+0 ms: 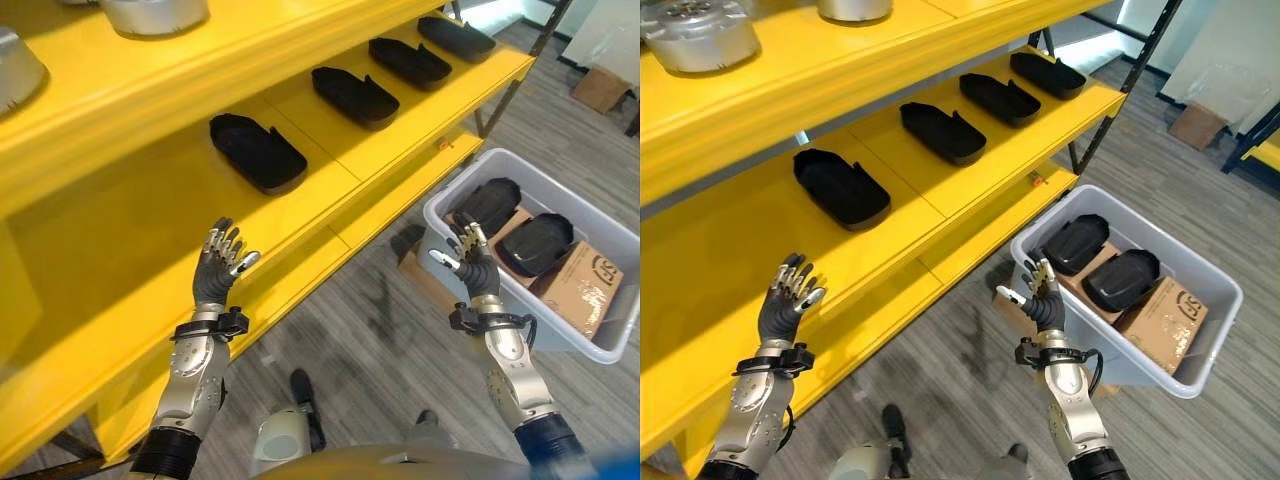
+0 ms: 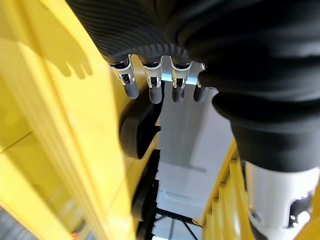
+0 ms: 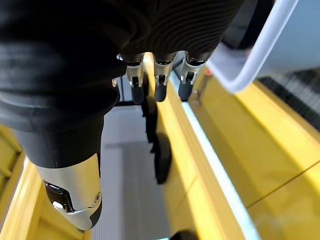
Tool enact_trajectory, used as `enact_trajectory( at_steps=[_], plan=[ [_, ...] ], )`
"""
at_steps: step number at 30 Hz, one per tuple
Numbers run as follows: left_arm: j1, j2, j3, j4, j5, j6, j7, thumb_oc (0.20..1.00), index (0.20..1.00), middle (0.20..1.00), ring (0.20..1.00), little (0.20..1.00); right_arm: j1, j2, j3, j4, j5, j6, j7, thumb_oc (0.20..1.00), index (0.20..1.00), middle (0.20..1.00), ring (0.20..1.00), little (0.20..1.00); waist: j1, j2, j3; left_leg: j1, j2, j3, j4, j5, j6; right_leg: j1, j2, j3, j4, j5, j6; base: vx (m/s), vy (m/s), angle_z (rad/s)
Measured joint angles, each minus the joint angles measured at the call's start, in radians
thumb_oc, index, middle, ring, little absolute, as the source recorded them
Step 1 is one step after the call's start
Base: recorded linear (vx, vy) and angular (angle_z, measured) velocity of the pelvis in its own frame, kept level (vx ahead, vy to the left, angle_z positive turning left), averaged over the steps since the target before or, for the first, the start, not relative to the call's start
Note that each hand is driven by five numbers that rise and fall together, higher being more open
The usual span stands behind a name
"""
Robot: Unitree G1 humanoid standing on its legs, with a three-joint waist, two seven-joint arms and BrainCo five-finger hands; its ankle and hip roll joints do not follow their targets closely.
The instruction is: Move parts from the plastic box to the shelf.
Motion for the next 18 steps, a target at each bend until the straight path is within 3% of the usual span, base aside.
enact_trajectory(
  at_steps=[2, 5, 9, 12, 14, 15, 16, 17, 18],
  plan=[
    [0.037, -0.003, -0.018, 0.000, 0.000, 0.002, -0.007, 1.000, 1.000, 1.000, 1.000, 1.000, 0.032, -0.052, -0.007, 0.009, 0.000, 0.002, 0.002, 1.000, 1.000, 1.000, 1.000, 1.000, -0.015, 0.029, -0.023, 0.028, 0.022, -0.022, -0.042, 0.012, -0.017, 0.000, 0.042, 0.029, -0.013, 0.005, -0.023, 0.06, -0.137, -0.59],
    [0.036, -0.047, -0.019, -0.008, 0.001, 0.003, -0.009, 1.000, 1.000, 1.000, 1.000, 1.000, 0.098, -0.071, -0.059, 0.010, 0.000, 0.003, 0.010, 1.000, 1.000, 1.000, 1.000, 1.000, -0.061, 0.060, -0.057, 0.038, 0.043, -0.021, -0.059, 0.035, -0.021, -0.006, 0.068, 0.039, -0.028, 0.009, -0.028, 0.07, -0.179, -0.24],
    [0.026, -0.054, -0.021, -0.009, 0.002, 0.003, -0.020, 1.000, 1.000, 1.000, 1.000, 1.000, 0.169, -0.095, -0.076, 0.010, -0.002, 0.005, 0.012, 1.000, 1.000, 1.000, 1.000, 1.000, -0.105, 0.080, -0.082, 0.048, 0.051, -0.016, -0.058, 0.054, -0.014, 0.005, 0.083, 0.061, -0.044, 0.015, -0.038, 0.05, -0.226, -0.13],
    [0.020, -0.045, -0.047, -0.010, 0.002, 0.002, -0.022, 1.000, 1.000, 1.000, 1.000, 1.000, 0.172, -0.096, -0.078, 0.009, -0.005, 0.004, 0.013, 1.000, 1.000, 1.000, 1.000, 1.000, -0.113, 0.091, -0.080, 0.047, 0.078, -0.010, -0.038, 0.056, -0.016, 0.002, 0.110, 0.068, -0.037, 0.002, -0.050, 0.02, -0.246, -0.11],
    [0.020, -0.040, -0.064, -0.010, 0.002, 0.002, -0.030, 1.000, 1.000, 1.000, 1.000, 1.000, 0.174, -0.096, -0.078, 0.009, -0.012, 0.001, 0.014, 1.000, 1.000, 1.000, 1.000, 1.000, -0.108, 0.101, -0.069, 0.024, 0.120, -0.013, 0.020, 0.062, -0.025, -0.026, 0.136, 0.084, 0.008, -0.031, -0.080, 0.03, -0.297, -0.27],
    [0.029, -0.036, -0.059, -0.009, 0.002, 0.002, -0.030, 1.000, 1.000, 1.000, 1.000, 1.000, 0.170, -0.095, -0.077, 0.009, -0.012, 0.000, 0.017, 1.000, 1.000, 1.000, 1.000, 1.000, -0.106, 0.104, -0.059, 0.012, 0.148, -0.029, 0.060, 0.084, -0.061, -0.057, 0.153, 0.092, 0.070, -0.060, -0.103, 0.01, -0.199, -0.49],
    [0.026, -0.022, -0.053, -0.011, 0.002, 0.000, -0.029, 1.000, 1.000, 1.000, 1.000, 1.000, 0.165, -0.086, -0.075, 0.008, -0.012, -0.003, 0.024, 1.000, 1.000, 1.000, 1.000, 1.000, -0.096, 0.091, -0.038, -0.019, 0.182, -0.073, 0.131, 0.106, -0.098, -0.114, 0.163, 0.098, 0.179, -0.104, -0.157, -0.13, -0.115, -0.56],
    [0.021, -0.001, -0.050, -0.011, 0.002, 0.000, -0.027, 1.000, 1.000, 1.000, 1.000, 1.000, 0.172, -0.080, -0.079, -0.003, -0.012, -0.006, 0.027, 1.000, 1.000, 1.000, 1.000, 1.000, -0.081, 0.066, -0.024, -0.035, 0.198, -0.118, 0.160, 0.154, -0.111, -0.136, 0.163, 0.126, 0.215, -0.121, -0.176, -0.13, -0.030, -0.59],
    [0.020, -0.001, -0.059, -0.012, 0.003, 0.000, -0.027, 1.000, 1.000, 1.000, 1.000, 1.000, 0.176, -0.088, -0.086, -0.008, -0.012, -0.008, 0.028, 1.000, 1.000, 1.000, 1.000, 1.000, -0.081, 0.058, -0.015, -0.035, 0.198, -0.149, 0.181, 0.168, -0.101, -0.146, 0.175, 0.135, 0.213, -0.112, -0.192, -0.12, -0.014, -0.64]
  ],
)
